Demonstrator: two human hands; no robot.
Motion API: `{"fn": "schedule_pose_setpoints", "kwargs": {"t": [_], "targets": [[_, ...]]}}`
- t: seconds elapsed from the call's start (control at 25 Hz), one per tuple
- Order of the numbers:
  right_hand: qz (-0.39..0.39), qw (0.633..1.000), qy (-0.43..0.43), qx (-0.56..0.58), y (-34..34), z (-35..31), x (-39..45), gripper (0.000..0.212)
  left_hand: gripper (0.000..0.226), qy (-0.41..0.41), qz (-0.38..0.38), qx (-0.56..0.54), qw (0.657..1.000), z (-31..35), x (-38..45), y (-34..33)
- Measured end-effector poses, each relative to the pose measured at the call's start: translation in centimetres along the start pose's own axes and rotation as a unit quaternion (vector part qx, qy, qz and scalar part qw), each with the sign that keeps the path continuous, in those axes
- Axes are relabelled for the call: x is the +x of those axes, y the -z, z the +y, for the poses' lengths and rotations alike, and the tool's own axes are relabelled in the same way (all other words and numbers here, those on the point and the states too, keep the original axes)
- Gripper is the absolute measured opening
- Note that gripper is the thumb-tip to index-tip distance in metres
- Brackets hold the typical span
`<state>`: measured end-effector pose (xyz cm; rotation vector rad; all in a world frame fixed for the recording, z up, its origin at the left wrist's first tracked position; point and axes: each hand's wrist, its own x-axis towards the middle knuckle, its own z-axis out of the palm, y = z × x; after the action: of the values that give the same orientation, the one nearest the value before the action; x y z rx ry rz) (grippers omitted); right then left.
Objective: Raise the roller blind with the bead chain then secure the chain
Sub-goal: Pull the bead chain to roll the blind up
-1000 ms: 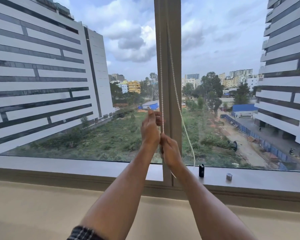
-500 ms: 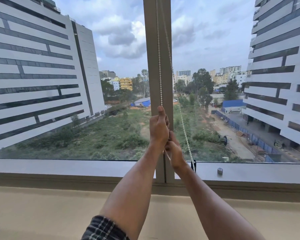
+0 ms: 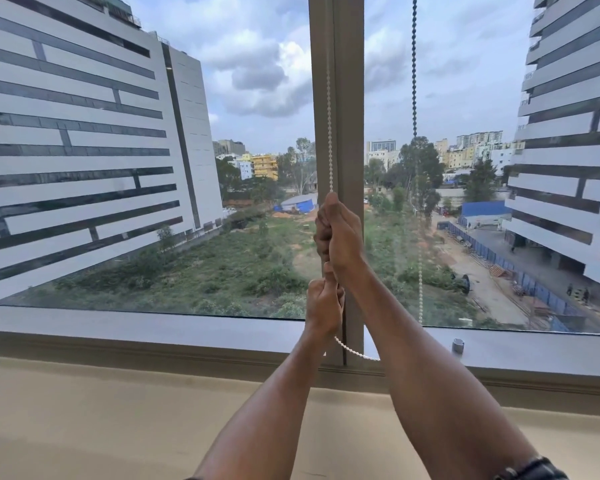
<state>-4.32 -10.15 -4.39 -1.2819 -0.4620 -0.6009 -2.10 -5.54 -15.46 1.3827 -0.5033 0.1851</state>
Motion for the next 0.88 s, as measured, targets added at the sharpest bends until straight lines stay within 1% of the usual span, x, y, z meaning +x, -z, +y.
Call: {"fn": "schedule_pose_setpoints", "kwargs": {"t": [0.08,0.12,0.2,0.24,0.32,0.36,0.44,0.56,0.64,0.72,0.8,0.88], "targets": [[0.018,1.000,0.015,-0.001,0.3,1.0,-1.0,0.049,0.060,0.010,-0.036,0.010,0.999,-0.7,0.4,1.5],[0.023,1.000,0.014,-0.008,0.4,1.7,-1.5,0.048,0.050,0.006,-0.048,0.019,0.999,-0.9,0.5,2.2],[0.034,0.999,-0.002,-0.011,1.0,3.3,-2.7,0.048,0.020,-0.001,-0.045,0.044,0.998,-0.8,1.0,3.5],[0.041,0.999,-0.011,-0.011,1.5,4.1,-3.2,0.048,0.015,0.002,-0.036,0.044,0.998,-0.4,1.4,4.0],[0.047,0.998,-0.018,-0.023,2.8,5.6,-4.0,0.044,0.027,0.003,0.001,0.010,1.000,1.4,2.8,4.4],[0.042,0.998,-0.017,-0.043,3.4,6.2,-4.3,0.043,0.029,-0.005,0.006,-0.015,1.000,2.9,3.5,4.2],[0.026,0.996,-0.016,-0.084,4.2,7.2,-5.1,0.045,0.035,-0.027,-0.001,-0.048,0.998,6.5,4.6,2.6],[0.021,0.994,-0.040,-0.096,4.4,8.5,-6.3,0.038,0.060,-0.041,-0.039,-0.051,0.997,10.3,5.8,-0.8],[0.022,0.992,-0.056,-0.110,4.4,8.9,-6.7,0.036,0.062,-0.040,-0.044,-0.043,0.997,10.5,5.9,-2.7],[0.012,0.992,-0.072,-0.102,4.8,8.8,-6.9,0.038,0.063,-0.048,-0.009,-0.053,0.997,9.8,5.6,-3.5],[-0.006,0.993,-0.083,-0.080,5.7,8.4,-6.8,0.038,0.068,-0.063,0.018,-0.046,0.997,9.1,5.2,-3.7],[0.001,0.996,-0.063,-0.064,6.7,7.8,-6.3,0.027,0.070,-0.073,0.036,-0.019,0.996,8.2,4.5,-3.7]]}}
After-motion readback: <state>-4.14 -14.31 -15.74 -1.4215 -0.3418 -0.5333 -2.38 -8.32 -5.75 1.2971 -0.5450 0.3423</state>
